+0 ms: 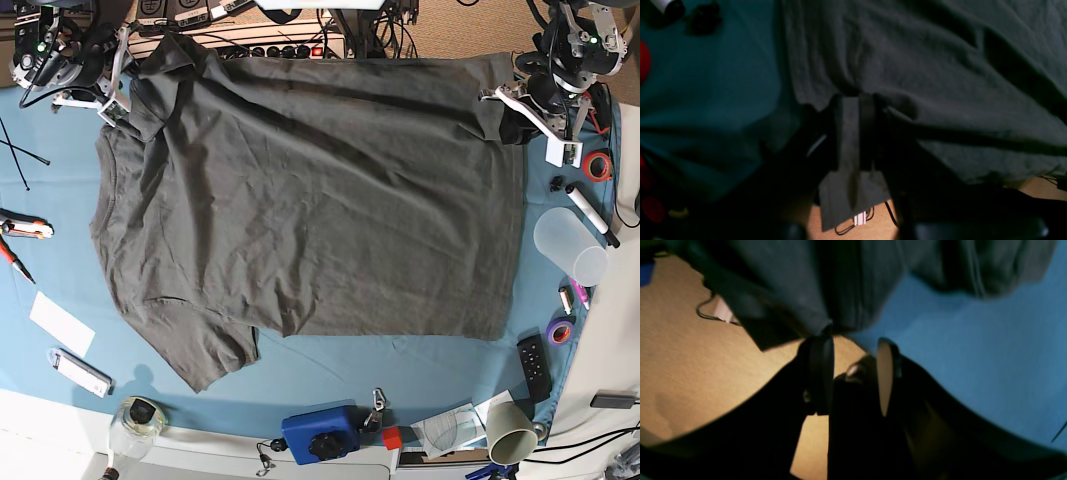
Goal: Fold the T-shirt properly
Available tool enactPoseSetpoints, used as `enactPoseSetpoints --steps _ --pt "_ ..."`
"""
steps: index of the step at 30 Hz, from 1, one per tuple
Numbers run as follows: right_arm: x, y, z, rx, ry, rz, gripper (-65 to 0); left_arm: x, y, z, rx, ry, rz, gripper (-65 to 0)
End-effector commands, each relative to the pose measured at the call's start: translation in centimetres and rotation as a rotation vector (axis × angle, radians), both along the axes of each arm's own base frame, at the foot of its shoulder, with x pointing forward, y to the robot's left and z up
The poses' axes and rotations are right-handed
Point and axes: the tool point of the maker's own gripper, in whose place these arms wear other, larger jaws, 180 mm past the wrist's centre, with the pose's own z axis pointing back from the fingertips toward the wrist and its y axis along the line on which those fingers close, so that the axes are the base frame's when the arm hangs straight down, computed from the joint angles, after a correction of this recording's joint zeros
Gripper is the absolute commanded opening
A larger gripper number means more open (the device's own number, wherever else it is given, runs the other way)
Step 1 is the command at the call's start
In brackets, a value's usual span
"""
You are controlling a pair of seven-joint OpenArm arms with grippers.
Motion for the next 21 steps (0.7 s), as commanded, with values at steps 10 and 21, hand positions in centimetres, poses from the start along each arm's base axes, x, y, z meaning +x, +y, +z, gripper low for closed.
enactPoseSetpoints --steps 10,21 --pt "0.6 2.8 -0.7 0.05 0.009 0.089 -43.0 0.9 0.1 1.3 0.002 -0.068 0.002 -55.0" --pt "-0.2 1.4 -3.1 -0.107 0.096 0.167 -65.0 0.8 0.1 1.3 0.003 -0.065 0.002 -55.1"
